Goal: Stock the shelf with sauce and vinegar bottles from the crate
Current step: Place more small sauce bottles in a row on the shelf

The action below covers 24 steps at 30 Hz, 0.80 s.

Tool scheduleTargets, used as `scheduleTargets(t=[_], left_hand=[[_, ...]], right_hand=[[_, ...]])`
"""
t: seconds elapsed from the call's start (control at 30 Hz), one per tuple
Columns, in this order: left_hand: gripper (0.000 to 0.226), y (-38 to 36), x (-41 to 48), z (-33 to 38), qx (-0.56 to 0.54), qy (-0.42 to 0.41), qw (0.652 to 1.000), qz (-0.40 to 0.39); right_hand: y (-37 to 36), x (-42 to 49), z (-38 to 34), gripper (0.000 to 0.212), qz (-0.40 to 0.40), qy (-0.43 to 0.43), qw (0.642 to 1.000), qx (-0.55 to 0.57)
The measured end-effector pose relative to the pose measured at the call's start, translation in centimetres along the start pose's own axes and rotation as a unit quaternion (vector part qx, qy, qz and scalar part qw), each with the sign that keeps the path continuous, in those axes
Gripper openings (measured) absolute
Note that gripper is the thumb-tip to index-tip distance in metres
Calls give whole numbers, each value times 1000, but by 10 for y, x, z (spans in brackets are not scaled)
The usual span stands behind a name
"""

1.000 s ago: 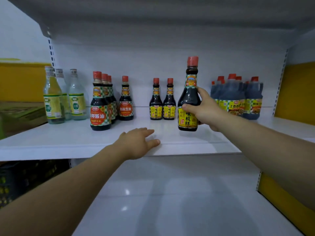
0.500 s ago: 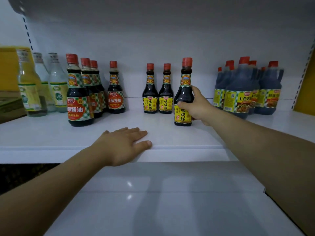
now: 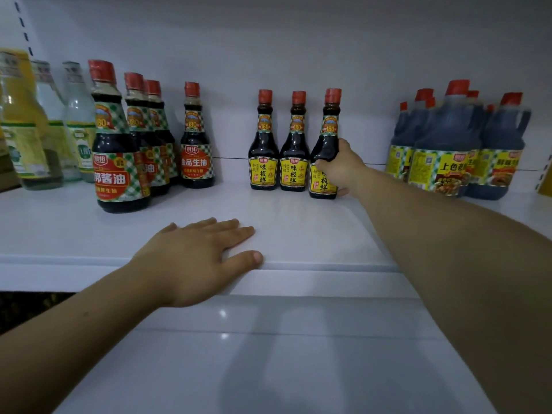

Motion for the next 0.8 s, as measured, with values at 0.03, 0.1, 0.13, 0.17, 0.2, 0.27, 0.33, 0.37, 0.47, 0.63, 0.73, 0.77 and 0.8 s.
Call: scheduleTargets(t=[0.03, 0.1, 0.13, 0.17, 0.2, 0.27, 0.33, 0.37, 0.47, 0.63, 0.73, 0.77, 0.8], left_hand=[[89, 0, 0, -1, 0, 0, 1000, 2], [89, -1, 0, -1, -2, 1, 1000, 6], [89, -1, 0, -1, -3, 1, 1000, 9], [89, -1, 0, 0, -4, 1, 1000, 11], [89, -1, 0, 0, -5, 1, 1000, 12], [89, -1, 0, 1, -4, 4, 1000, 11], [89, 0, -1, 2, -4, 8, 1000, 12], [89, 0, -1, 2, -4, 9, 1000, 14], [88, 1, 0, 2, -3, 9, 1000, 16], [88, 0, -2, 3, 0, 12, 1000, 20], [87, -1, -3, 3, -2, 14, 1000, 22], [87, -1, -3, 3, -3, 14, 1000, 22], [87, -1, -3, 3, -4, 15, 1000, 22]], right_hand=[[-1, 4, 1, 66, 10, -1, 1000, -4], [-4, 12, 5, 65, 29, 0, 999, -14], [-4, 15, 7, 64, 37, 0, 999, -22], [-5, 19, 9, 62, 42, -2, 999, -32], [-4, 22, 9, 61, 44, -4, 998, -41], [-3, 27, 10, 59, 38, -11, 998, -57], [-2, 32, 8, 59, 31, -18, 997, -72], [-3, 33, 7, 59, 29, -19, 996, -79], [-7, 34, 10, 61, 34, -11, 995, -91], [-13, 38, 18, 63, 38, -8, 999, -38], [-16, 37, 23, 75, 42, -14, 999, -22], [-18, 35, 24, 79, 52, -3, 998, -47], [-20, 33, 24, 83, 61, 19, 995, -82]])
Point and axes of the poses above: each hand's wrist, its own x-axis towards the middle knuckle, its own y-axis out of the back of the hand, z = x × y, the point moved 2 cm from there along x, towards the middle knuckle, and after that the axes turned 11 degrees about x, right-handed, at the moved point
